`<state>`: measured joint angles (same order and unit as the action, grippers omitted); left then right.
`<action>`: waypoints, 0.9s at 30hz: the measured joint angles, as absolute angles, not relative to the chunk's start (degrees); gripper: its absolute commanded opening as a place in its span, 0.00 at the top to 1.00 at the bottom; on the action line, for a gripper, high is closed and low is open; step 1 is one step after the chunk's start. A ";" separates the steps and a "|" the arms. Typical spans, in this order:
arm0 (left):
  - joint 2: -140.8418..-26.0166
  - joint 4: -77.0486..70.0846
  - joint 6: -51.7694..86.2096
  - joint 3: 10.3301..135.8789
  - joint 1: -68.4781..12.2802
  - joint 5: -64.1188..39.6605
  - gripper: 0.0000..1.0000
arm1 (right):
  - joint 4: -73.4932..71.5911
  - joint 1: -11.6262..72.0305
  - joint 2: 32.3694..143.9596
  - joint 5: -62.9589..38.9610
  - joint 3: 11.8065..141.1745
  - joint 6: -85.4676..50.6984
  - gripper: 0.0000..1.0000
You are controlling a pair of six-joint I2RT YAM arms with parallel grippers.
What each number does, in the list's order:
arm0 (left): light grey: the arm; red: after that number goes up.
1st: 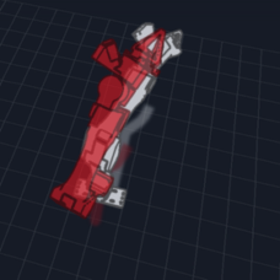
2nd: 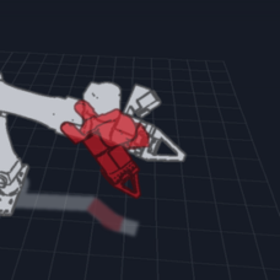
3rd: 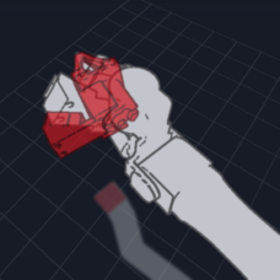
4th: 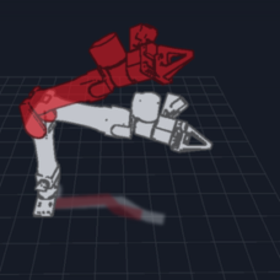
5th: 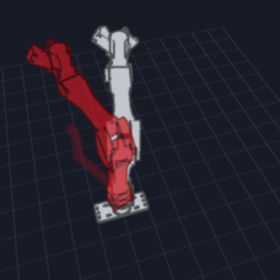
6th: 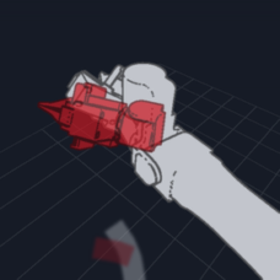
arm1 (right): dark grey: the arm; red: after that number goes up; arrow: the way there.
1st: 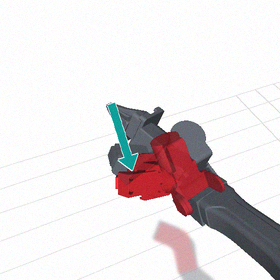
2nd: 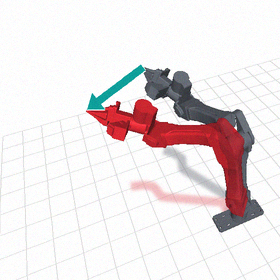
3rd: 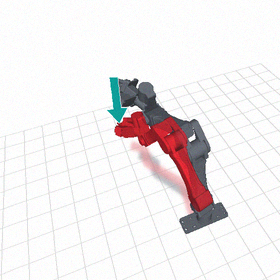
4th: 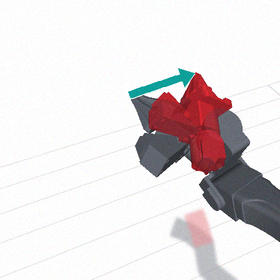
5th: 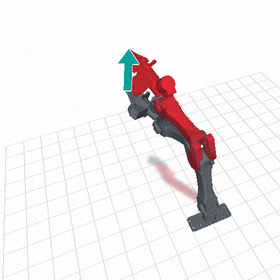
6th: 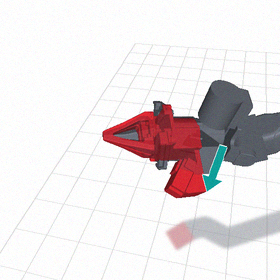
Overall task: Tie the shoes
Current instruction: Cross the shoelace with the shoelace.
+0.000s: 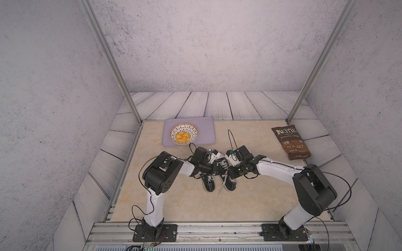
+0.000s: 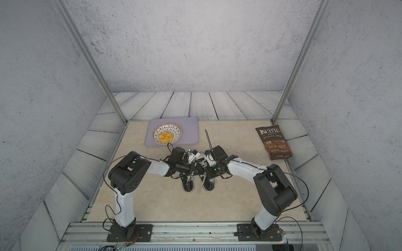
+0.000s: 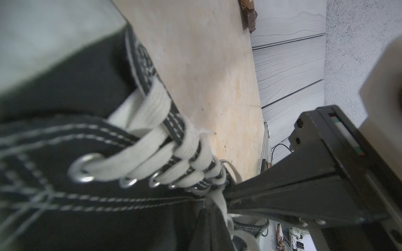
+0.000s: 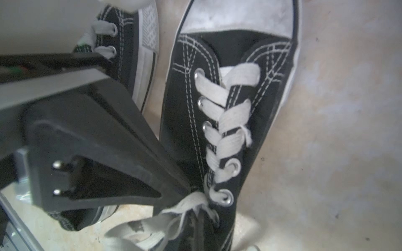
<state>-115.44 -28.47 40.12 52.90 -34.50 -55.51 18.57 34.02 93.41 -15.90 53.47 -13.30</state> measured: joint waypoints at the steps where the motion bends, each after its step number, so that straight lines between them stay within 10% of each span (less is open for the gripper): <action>1: -115.57 -29.17 40.51 52.90 -34.50 -55.72 0.92 | 18.57 34.02 93.41 -15.90 53.47 -13.30 1.00; 27: -117.45 -36.18 45.50 52.49 -34.28 -58.70 0.84 | 18.02 34.02 93.41 -16.71 53.28 -14.61 1.00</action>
